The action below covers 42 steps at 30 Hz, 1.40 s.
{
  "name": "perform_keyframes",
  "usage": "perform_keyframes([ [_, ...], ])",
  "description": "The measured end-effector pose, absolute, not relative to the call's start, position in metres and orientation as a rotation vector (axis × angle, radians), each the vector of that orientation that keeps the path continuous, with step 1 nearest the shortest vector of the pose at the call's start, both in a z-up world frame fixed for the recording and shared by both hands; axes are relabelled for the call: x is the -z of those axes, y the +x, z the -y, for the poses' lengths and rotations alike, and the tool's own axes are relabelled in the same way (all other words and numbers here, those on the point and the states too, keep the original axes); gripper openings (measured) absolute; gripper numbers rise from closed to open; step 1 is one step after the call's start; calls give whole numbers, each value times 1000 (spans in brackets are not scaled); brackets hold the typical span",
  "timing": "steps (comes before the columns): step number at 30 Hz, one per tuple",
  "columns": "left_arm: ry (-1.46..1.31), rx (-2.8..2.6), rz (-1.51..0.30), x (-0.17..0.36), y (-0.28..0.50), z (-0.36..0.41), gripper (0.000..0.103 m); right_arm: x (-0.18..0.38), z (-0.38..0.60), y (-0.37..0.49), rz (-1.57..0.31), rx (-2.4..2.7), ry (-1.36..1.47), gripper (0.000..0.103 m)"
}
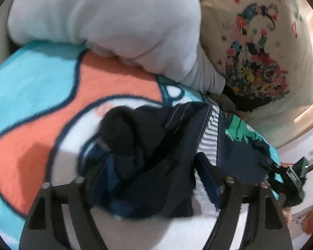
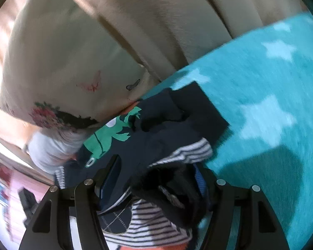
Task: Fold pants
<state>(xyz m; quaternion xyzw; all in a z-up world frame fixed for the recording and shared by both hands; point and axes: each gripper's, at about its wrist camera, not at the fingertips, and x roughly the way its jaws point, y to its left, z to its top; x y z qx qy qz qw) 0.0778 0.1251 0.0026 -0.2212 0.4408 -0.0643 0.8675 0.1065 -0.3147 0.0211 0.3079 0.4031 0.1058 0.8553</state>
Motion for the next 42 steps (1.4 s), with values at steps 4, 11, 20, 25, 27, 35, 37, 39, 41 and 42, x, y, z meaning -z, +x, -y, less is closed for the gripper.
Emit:
perform_keyframes([
  [4, -486, 159, -964, 1, 89, -117, 29, -13, 307, 117, -893, -279, 627, 16],
  [11, -503, 165, -900, -35, 50, -111, 26, -55, 321, 92, -774, -318, 614, 15],
  [20, -539, 203, -803, -73, -15, -118, 26, -101, 329, 28, -690, -403, 622, 15],
  [25, -510, 212, -769, -87, -32, -116, 27, -121, 325, -7, -626, -409, 562, 15],
  [27, -503, 211, -769, -89, -30, -114, 26, -129, 322, -10, -608, -395, 517, 15],
  [35, -514, 193, -801, -75, -35, -112, 27, -112, 326, -4, -646, -362, 538, 16],
  [37, -521, 180, -837, -59, -38, -113, 29, -97, 329, -5, -676, -362, 558, 16],
  [39, -516, 144, -893, -36, -36, -115, 33, -74, 331, -5, -712, -355, 579, 20],
  [41, -535, 114, -960, -14, -34, -121, 34, -50, 334, -6, -763, -286, 557, 25],
  [42, -569, 133, -980, -5, -35, -127, 36, -39, 339, -7, -787, -239, 554, 25],
])
